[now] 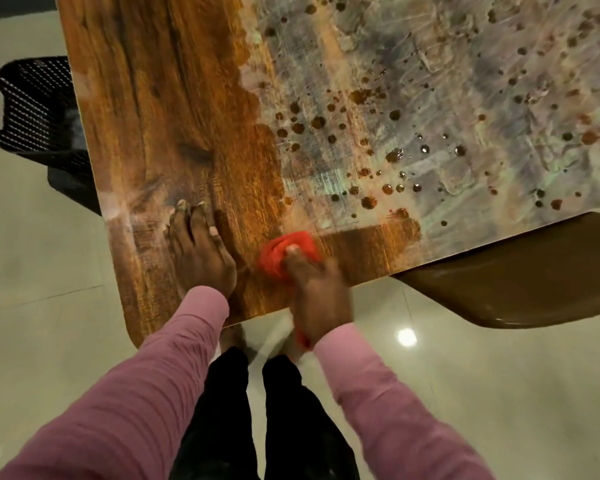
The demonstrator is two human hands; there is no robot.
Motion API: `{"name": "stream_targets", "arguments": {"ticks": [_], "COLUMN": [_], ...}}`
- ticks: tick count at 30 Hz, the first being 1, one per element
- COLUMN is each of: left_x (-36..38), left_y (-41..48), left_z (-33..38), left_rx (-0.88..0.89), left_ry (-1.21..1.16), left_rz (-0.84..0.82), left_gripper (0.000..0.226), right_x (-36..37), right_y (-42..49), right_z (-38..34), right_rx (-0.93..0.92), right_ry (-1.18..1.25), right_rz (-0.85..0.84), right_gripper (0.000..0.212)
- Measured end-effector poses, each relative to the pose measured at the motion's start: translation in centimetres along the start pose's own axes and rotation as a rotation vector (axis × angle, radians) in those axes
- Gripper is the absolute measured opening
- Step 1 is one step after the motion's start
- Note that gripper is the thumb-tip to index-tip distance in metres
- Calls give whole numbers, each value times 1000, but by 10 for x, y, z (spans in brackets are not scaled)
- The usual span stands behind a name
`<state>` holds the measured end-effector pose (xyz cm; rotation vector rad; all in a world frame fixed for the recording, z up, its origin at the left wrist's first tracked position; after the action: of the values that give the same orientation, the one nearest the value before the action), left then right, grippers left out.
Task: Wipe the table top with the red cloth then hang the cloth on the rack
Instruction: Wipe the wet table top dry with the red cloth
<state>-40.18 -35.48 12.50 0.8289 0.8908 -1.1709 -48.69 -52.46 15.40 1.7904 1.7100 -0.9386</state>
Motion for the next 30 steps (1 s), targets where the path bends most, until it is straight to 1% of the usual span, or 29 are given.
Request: {"name": "stream_targets", "arguments": {"ticks": [1,2,3,4,5,7,8,9,10,13,14,15,17,18,19,20,23,25,27,28,29,30], "left_x": [0,0,0,0,-1,-2,-2,-1,-1,-1,-2,-4,-5,-6,-6,-6,-3,-3,-3,-3,-2,-2], "left_y": [-1,-2,-3,-3,-2,-2,-3,-3,-2,2,2,1,-1,-2,-2,-1,-2,0,-1,0,0,1], "left_z": [-1,-1,-1,0,1,2,2,2,1,0,0,0,0,0,0,0,2,3,3,4,4,5], "left_rx": [-1,2,7,12,14,9,10,13,12,-10,-5,12,38,41,37,27,16,7,-7,-6,-3,-7], "left_ry": [7,19,27,23,10,-10,-14,-15,-16,-54,-63,-61,-56,-54,-53,-50,-22,-7,1,9,16,14], "left_rz": [-4,-6,-8,-10,-12,-13,-14,-19,-26,-24,-10,7,21,19,13,3,-50,-90,-136,-159,-182,-202], "left_gripper": [41,40,40,41,41,42,43,43,43,41,41,41,42,42,42,41,42,44,47,48,48,48], "right_x": [-14,-32,-53,-71,-83,-86,-79,-64,-44,23,35,39,21,7,-11,-32,-90,-93,-73,-54,-31,-7], "right_y": [8,21,33,44,54,68,68,66,60,34,26,21,17,19,26,38,77,94,96,93,89,85], "right_z": [17,37,57,71,77,71,59,42,21,-41,-53,-56,-42,-25,-5,19,78,82,56,36,13,-14], "right_rx": [66,172,341,473,552,599,592,543,454,124,42,-25,-139,-132,-56,69,498,611,659,620,543,423], "right_ry": [-40,-83,-38,-53,-93,-196,-197,-192,-169,-132,-127,-143,-189,-214,-234,-246,-193,-221,-246,-234,-205,-202], "right_rz": [54,132,231,306,355,386,386,369,315,-18,-106,-153,-151,-116,-68,3,247,284,295,275,233,156], "right_gripper": [39,35,31,29,30,34,35,36,38,55,56,53,48,49,53,55,47,49,51,51,53,55]}}
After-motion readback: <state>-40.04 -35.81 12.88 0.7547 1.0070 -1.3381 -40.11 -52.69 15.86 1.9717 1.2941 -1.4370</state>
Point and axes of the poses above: each hand's wrist, its own y-axis towards the middle knuckle, its own x-axis out of the palm, z = x × y, the point moved 4 cm from there along y, towards the middle knuckle, and after that the axes turned 4 degrees about y, right-handed, at the moved point
